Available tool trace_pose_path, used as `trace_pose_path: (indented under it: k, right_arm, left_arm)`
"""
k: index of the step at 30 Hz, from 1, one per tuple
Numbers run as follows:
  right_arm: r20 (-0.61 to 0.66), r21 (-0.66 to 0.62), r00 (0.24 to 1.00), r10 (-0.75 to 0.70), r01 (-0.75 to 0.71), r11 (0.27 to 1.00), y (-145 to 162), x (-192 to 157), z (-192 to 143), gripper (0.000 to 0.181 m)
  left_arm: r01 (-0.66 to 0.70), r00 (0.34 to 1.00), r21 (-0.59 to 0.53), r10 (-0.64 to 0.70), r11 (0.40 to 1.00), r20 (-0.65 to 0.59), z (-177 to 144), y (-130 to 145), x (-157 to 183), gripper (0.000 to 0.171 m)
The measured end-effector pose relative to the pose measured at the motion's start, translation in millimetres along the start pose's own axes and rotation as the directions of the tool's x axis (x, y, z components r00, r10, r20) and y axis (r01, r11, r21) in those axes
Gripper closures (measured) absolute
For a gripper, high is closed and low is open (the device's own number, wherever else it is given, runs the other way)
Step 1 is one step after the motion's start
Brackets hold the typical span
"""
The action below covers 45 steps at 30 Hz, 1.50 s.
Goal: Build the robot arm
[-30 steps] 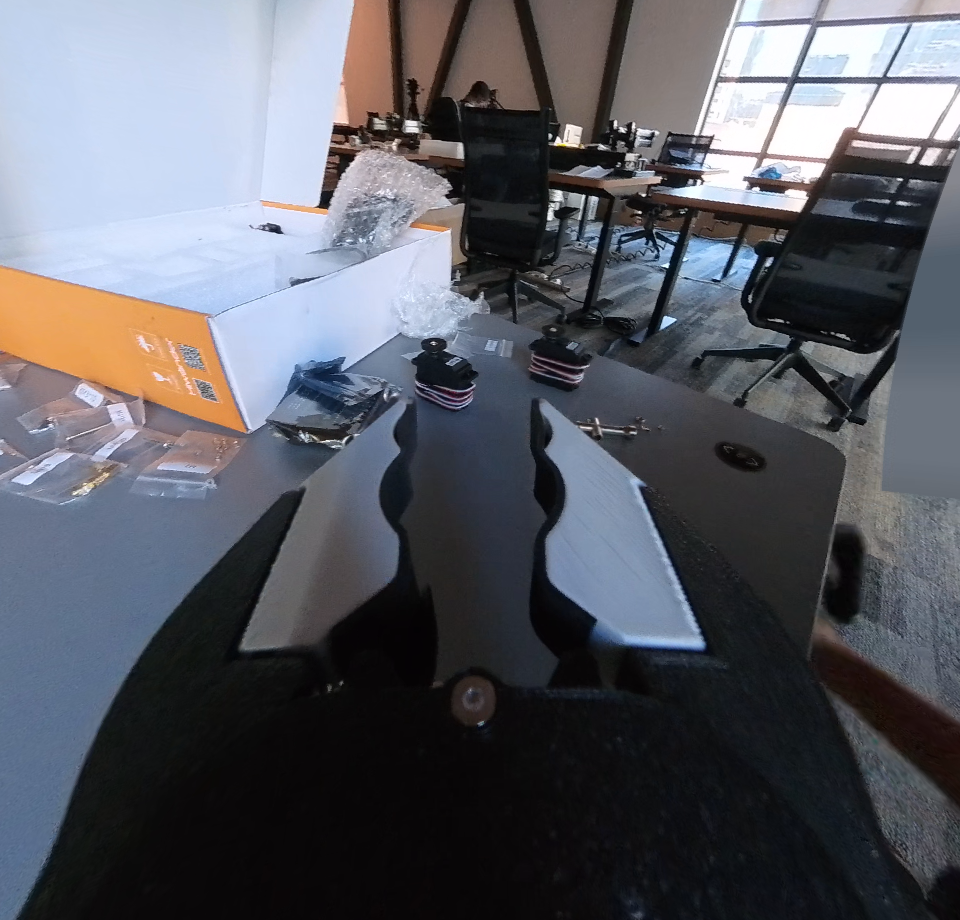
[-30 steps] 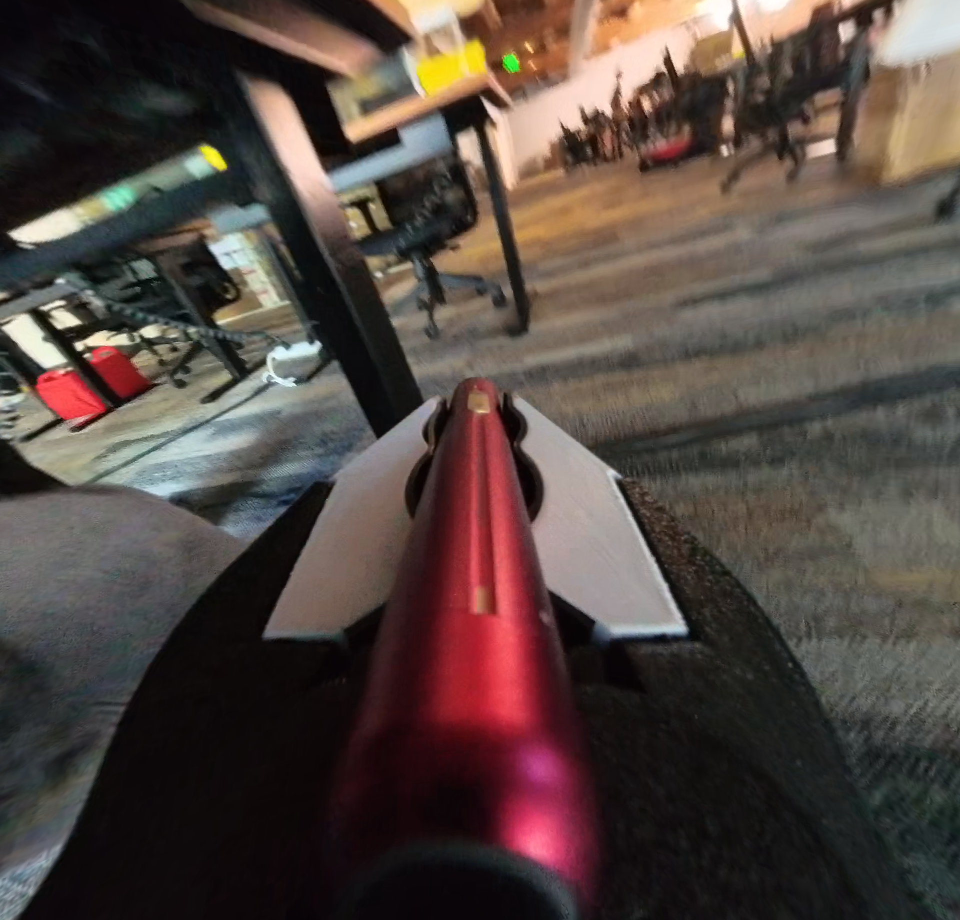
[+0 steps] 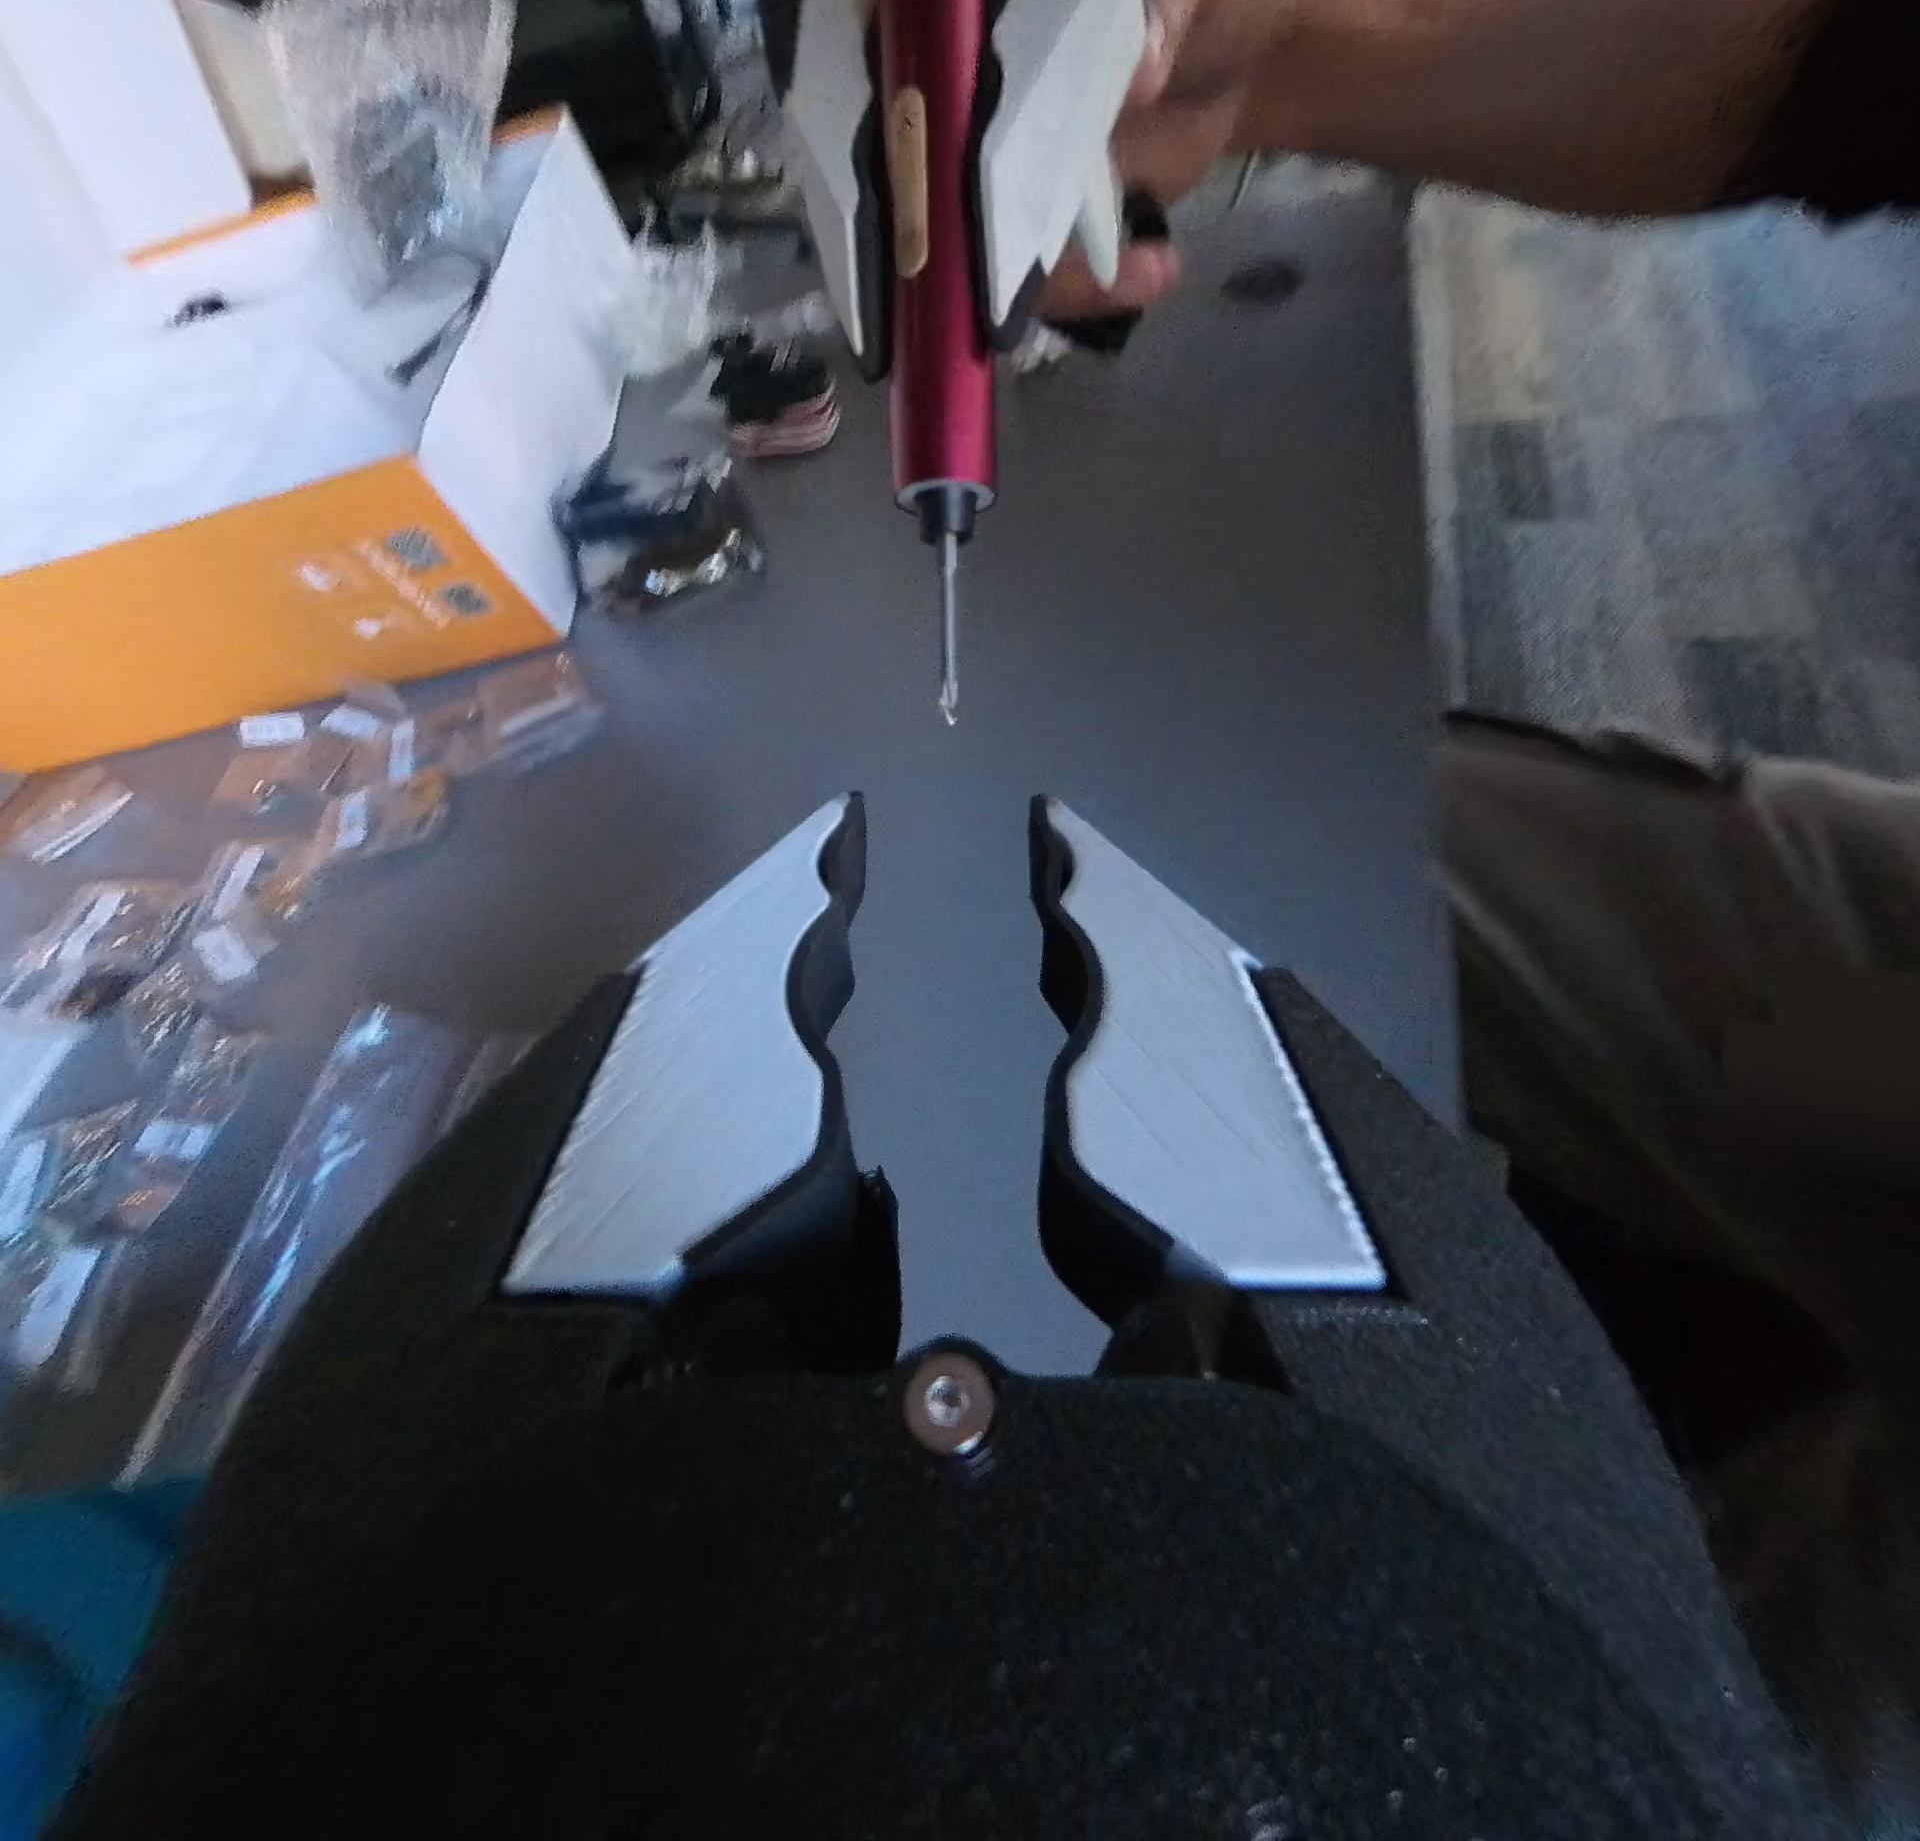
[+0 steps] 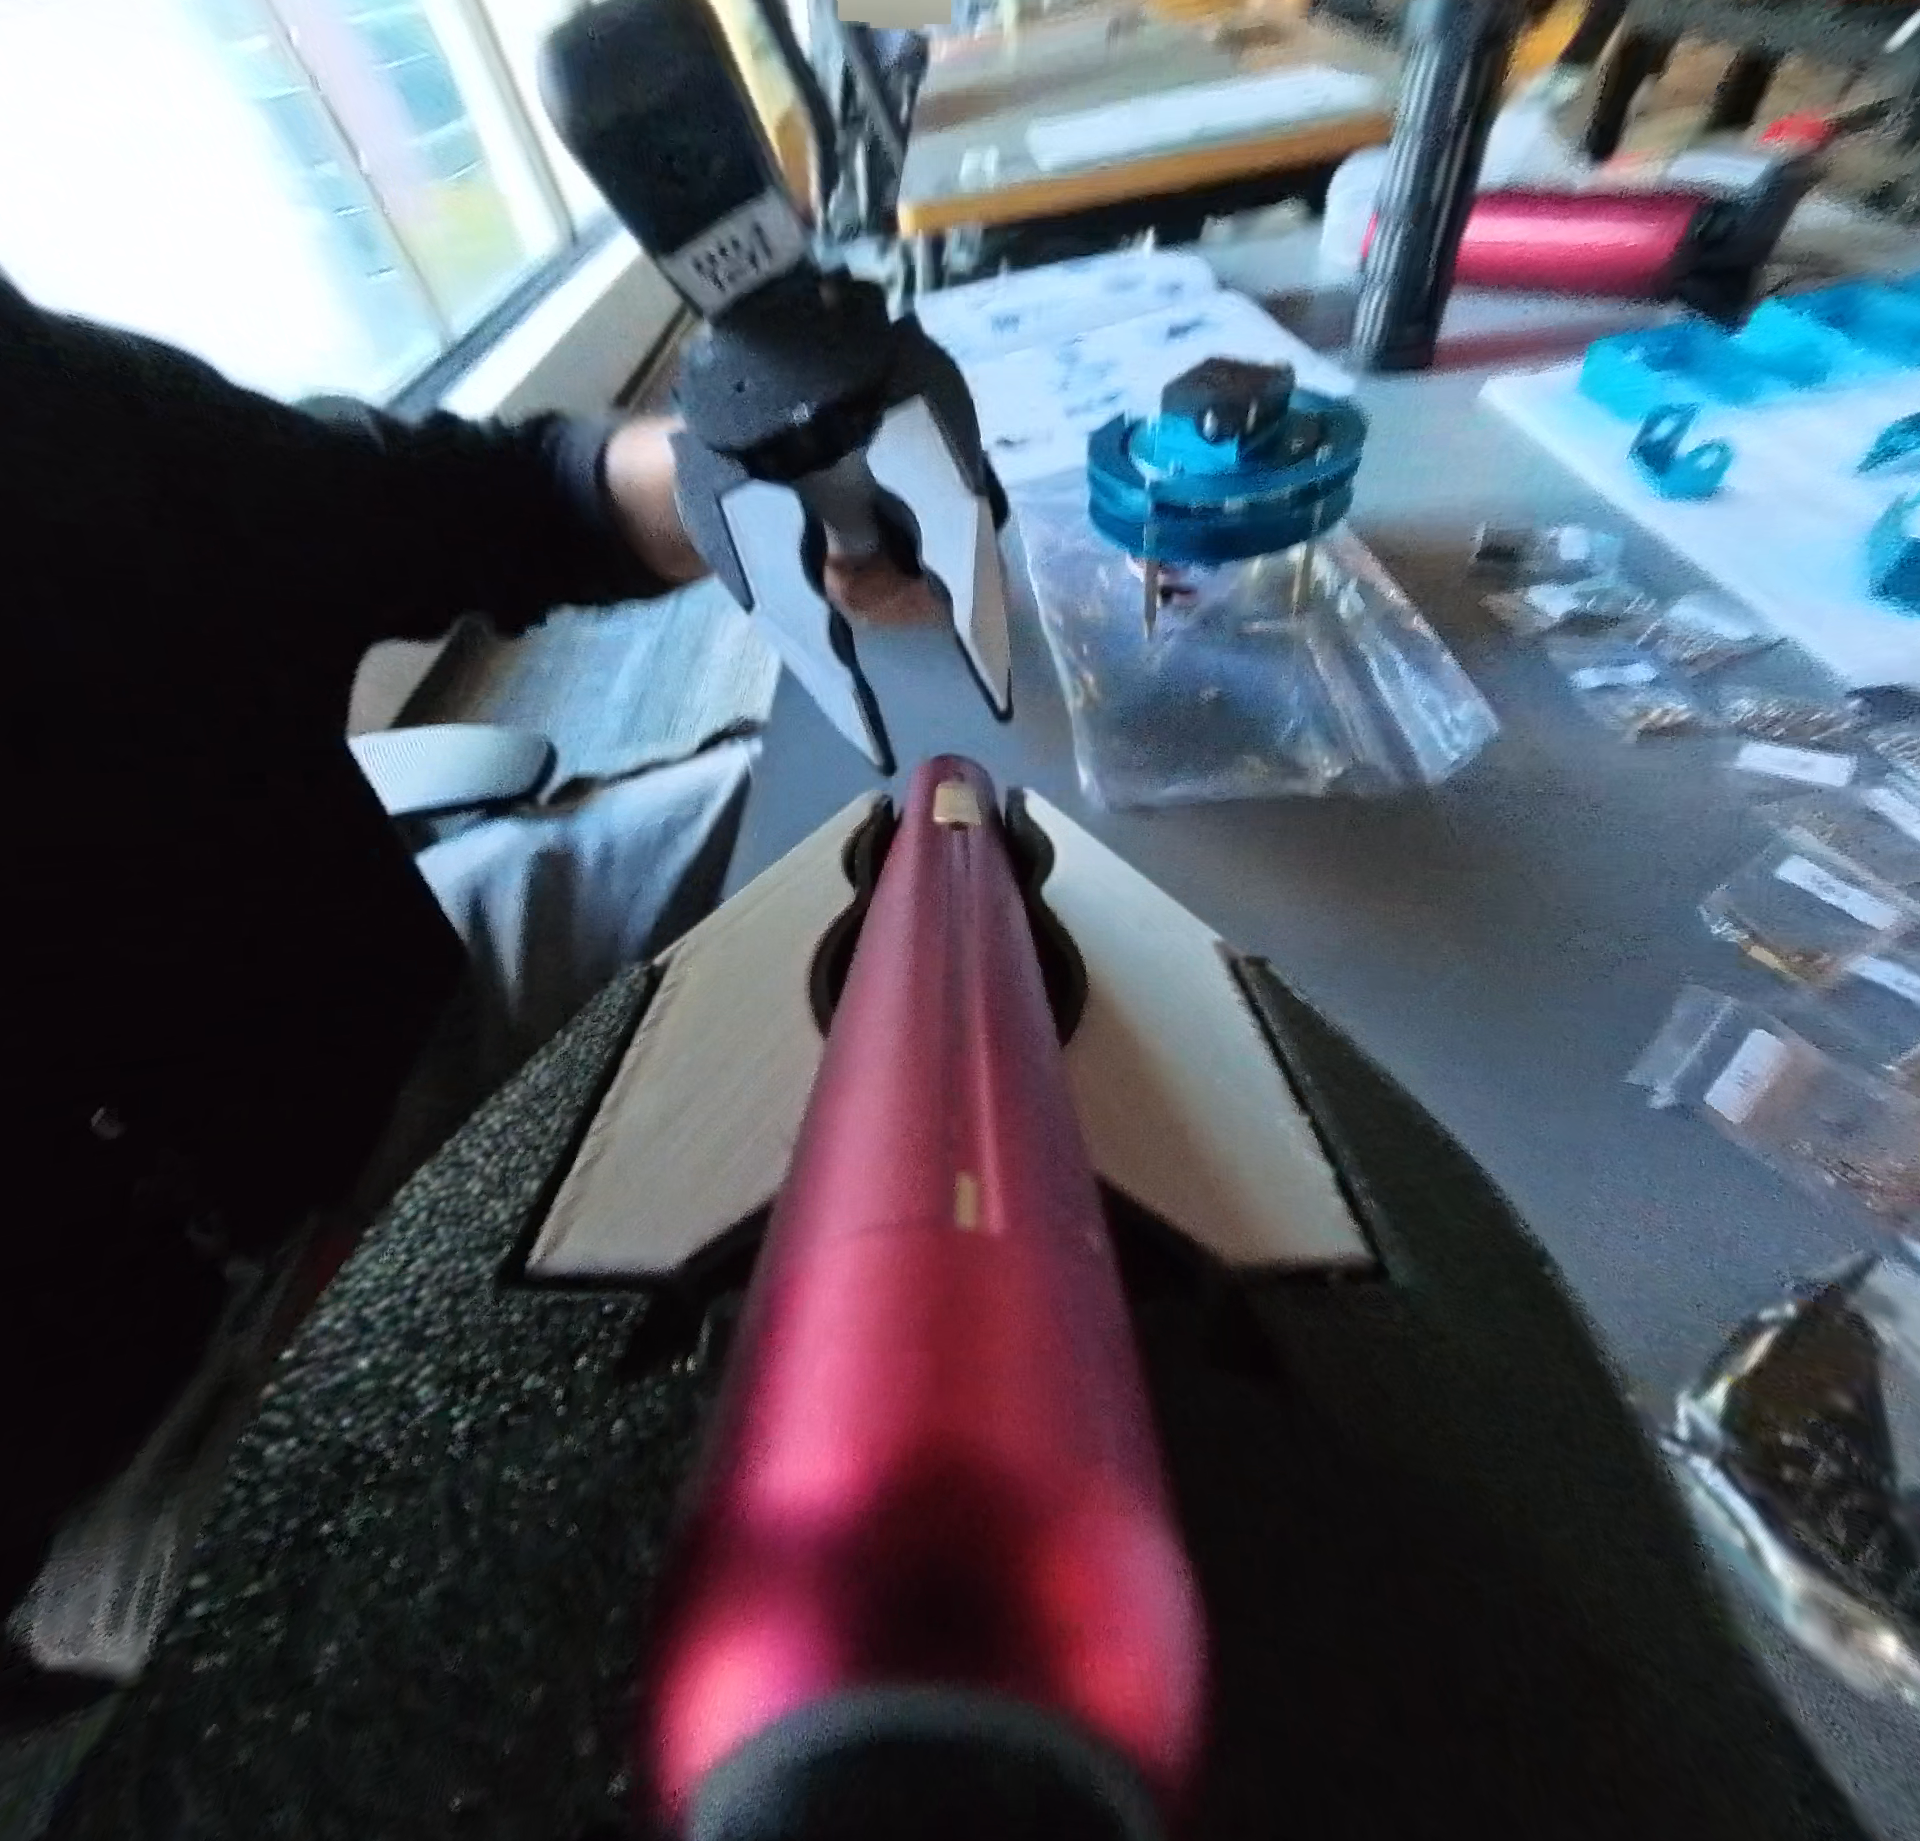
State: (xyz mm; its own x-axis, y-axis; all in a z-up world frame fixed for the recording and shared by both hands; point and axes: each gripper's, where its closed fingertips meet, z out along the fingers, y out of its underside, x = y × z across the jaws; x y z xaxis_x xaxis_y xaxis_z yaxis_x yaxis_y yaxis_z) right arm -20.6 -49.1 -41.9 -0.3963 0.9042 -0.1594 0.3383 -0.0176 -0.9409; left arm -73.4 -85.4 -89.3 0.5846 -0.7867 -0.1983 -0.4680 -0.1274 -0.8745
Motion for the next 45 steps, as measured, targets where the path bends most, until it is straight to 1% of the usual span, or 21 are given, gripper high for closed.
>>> trace_pose_path:
  k: [2,3,5,7,8,9,11,14,16,18,20,22,28,35,39,41,43,44,45]
  right_arm:
    - [0.033,-0.109,0.999,-0.001,0.004,0.994,17,20,21,0.159]
    - [0.063,-0.161,0.998,0.005,0.005,0.987,28,27,30,0.159]
    - [0.117,-0.218,0.992,0.035,-0.008,0.976,41,36,45,0.161]
    - [0.157,-0.236,0.986,0.059,-0.020,0.971,46,41,55,0.160]
    - [0.184,-0.230,0.980,0.080,-0.036,0.973,46,40,58,0.159]
    - [0.211,-0.213,0.972,0.103,-0.058,0.975,46,37,60,0.159]
    - [0.250,-0.184,0.960,0.128,-0.083,0.979,47,32,61,0.159]
    - [0.284,-0.130,0.946,0.158,-0.125,0.984,45,27,57,0.159]
    - [0.287,-0.107,0.946,0.152,-0.126,0.986,42,26,54,0.159]
    - [0.307,-0.096,0.940,0.151,-0.127,0.987,39,22,52,0.159]
    - [0.307,-0.095,0.940,0.147,-0.123,0.988,38,23,52,0.159]
    - [0.310,-0.107,0.940,0.141,-0.113,0.988,40,21,54,0.159]
    - [0.309,-0.106,0.943,0.121,-0.093,0.990,40,15,57,0.159]
    - [0.330,-0.099,0.939,0.094,-0.065,0.993,36,5,57,0.159]
    - [0.336,-0.107,0.937,0.100,-0.068,0.992,38,5,55,0.158]
    - [0.320,-0.080,0.943,0.089,-0.067,0.995,34,9,51,0.159]
    - [0.298,-0.014,0.953,0.050,-0.048,0.999,22,12,44,0.159]
    - [0.246,0.049,0.969,-0.010,-0.002,0.999,13,16,41,0.158]
    - [0.173,0.112,0.981,-0.092,0.073,0.991,2,19,38,0.159]
  left_arm:
    - [0.001,1.000,-0.097,0.001,0.995,0.017,-2,25,-10,0.144]
    - [0.021,0.999,-0.127,-0.017,0.992,0.031,-4,36,-13,0.144]
    - [0.082,0.996,-0.150,-0.077,0.985,0.036,-5,53,-11,0.144]
    - [0.137,0.990,-0.149,-0.131,0.979,0.045,-3,63,-8,0.144]
    - [0.152,0.988,-0.143,-0.151,0.978,0.023,1,66,-3,0.144]
    - [0.159,0.987,-0.147,-0.160,0.976,0.005,4,69,2,0.145]
    - [0.152,0.988,-0.164,-0.152,0.975,0.009,7,73,1,0.146]
    - [0.116,0.989,-0.105,-0.125,0.988,-0.077,5,61,12,0.151]
    - [0.096,0.990,-0.081,-0.103,0.992,-0.097,5,57,14,0.154]
    - [0.109,0.987,-0.076,-0.117,0.991,-0.108,6,55,14,0.154]
    - [0.121,0.987,-0.058,-0.127,0.991,-0.098,7,52,10,0.154]
    - [0.118,0.985,-0.035,-0.121,0.992,-0.124,6,48,14,0.154]
    - [0.078,0.987,-0.028,-0.081,0.997,-0.135,5,48,19,0.157]
    - [0.058,0.983,-0.014,-0.060,0.998,-0.176,5,44,27,0.169]
    - [0.056,0.981,-0.017,-0.058,0.998,-0.186,5,45,29,0.169]
    - [0.097,0.984,0.013,-0.094,0.995,-0.153,3,40,20,0.169]
    - [0.214,0.970,0.109,-0.198,0.971,-0.137,-5,25,7,0.169]
    - [0.309,0.948,0.189,-0.288,0.932,-0.133,-11,15,-6,0.170]
    - [0.419,0.908,0.278,-0.391,0.864,-0.153,-20,3,-20,0.170]
